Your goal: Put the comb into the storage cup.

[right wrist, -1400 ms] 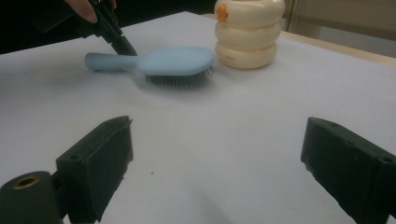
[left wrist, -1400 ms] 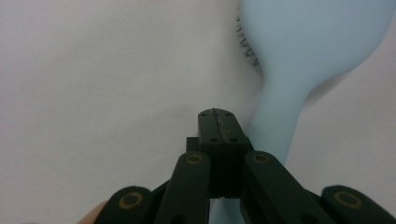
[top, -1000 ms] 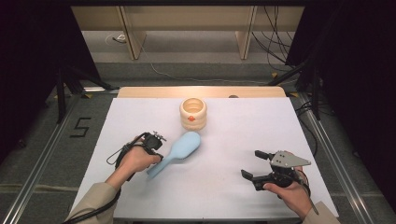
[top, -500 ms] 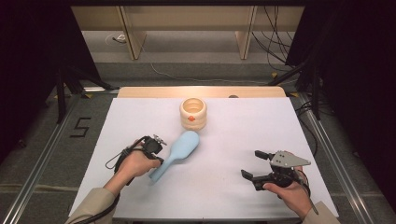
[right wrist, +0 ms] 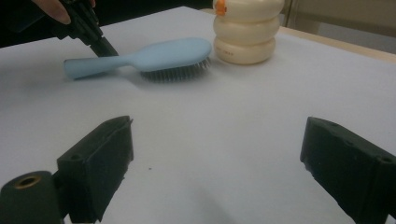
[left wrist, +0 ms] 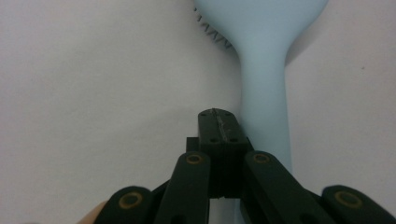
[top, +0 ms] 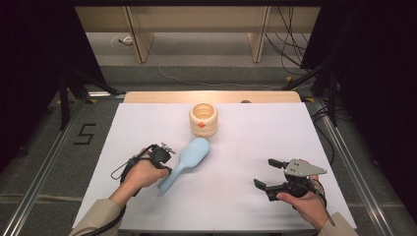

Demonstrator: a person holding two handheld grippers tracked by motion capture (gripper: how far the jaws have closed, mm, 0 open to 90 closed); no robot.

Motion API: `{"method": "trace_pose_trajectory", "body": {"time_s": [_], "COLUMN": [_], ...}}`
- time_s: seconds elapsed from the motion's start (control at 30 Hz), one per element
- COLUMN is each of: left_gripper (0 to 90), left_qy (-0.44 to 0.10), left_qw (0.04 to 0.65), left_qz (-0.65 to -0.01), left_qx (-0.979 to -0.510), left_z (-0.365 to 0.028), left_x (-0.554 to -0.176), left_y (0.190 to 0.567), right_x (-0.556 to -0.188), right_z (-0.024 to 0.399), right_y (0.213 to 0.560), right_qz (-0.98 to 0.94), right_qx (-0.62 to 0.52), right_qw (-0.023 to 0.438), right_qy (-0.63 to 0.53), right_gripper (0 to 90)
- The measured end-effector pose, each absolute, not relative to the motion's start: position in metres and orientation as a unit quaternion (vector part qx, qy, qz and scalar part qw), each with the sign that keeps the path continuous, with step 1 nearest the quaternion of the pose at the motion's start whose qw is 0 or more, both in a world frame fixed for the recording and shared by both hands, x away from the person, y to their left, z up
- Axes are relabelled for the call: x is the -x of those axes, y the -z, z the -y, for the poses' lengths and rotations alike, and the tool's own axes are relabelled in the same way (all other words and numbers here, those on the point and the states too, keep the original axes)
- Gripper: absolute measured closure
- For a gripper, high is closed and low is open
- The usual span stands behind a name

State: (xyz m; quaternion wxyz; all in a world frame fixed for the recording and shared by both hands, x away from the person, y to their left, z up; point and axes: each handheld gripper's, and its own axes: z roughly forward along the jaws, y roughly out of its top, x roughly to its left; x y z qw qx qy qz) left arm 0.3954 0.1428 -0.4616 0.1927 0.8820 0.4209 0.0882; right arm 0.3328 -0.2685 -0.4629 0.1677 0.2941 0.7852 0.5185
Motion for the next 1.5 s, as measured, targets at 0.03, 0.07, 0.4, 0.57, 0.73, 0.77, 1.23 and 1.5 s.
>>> {"method": "trace_pose_trajectory", "body": {"time_s": [0.03,0.07,0.4,0.57,0.73,0.77,1.23,1.5], "left_gripper": [89.8,89.8,89.8,89.5,78.6,75.6,14.3,3.8], "left_qy": [-0.089,-0.089,-0.074,-0.083,-0.113,-0.118,-0.104,-0.087], "left_qw": [0.191,0.190,0.189,0.192,0.213,0.220,0.233,0.210], "left_qz": [-0.421,-0.422,-0.418,-0.417,-0.417,-0.417,-0.413,-0.429], "left_qx": [-0.882,-0.882,-0.886,-0.885,-0.876,-0.874,-0.874,-0.874], "left_z": [-0.143,-0.143,-0.139,-0.142,-0.147,-0.148,-0.134,-0.122], "left_x": [-0.395,-0.395,-0.392,-0.392,-0.390,-0.390,-0.387,-0.398], "left_y": [0.462,0.462,0.467,0.466,0.456,0.453,0.440,0.451], "right_x": [-0.333,-0.333,-0.333,-0.333,-0.333,-0.333,-0.333,-0.333], "right_z": [0.269,0.269,0.269,0.269,0.269,0.269,0.269,0.269], "right_y": [0.463,0.463,0.463,0.463,0.463,0.463,0.462,0.462], "right_qz": [-0.785,-0.785,-0.784,-0.784,-0.785,-0.785,-0.784,-0.784], "right_qx": [-0.294,-0.295,-0.296,-0.296,-0.297,-0.296,-0.297,-0.297], "right_qw": [0.168,0.168,0.168,0.168,0.169,0.169,0.169,0.170], "right_qy": [-0.518,-0.519,-0.519,-0.518,-0.518,-0.517,-0.517,-0.518], "right_gripper": [10.5,10.6,10.6,10.6,10.7,10.7,11.0,11.0]}}
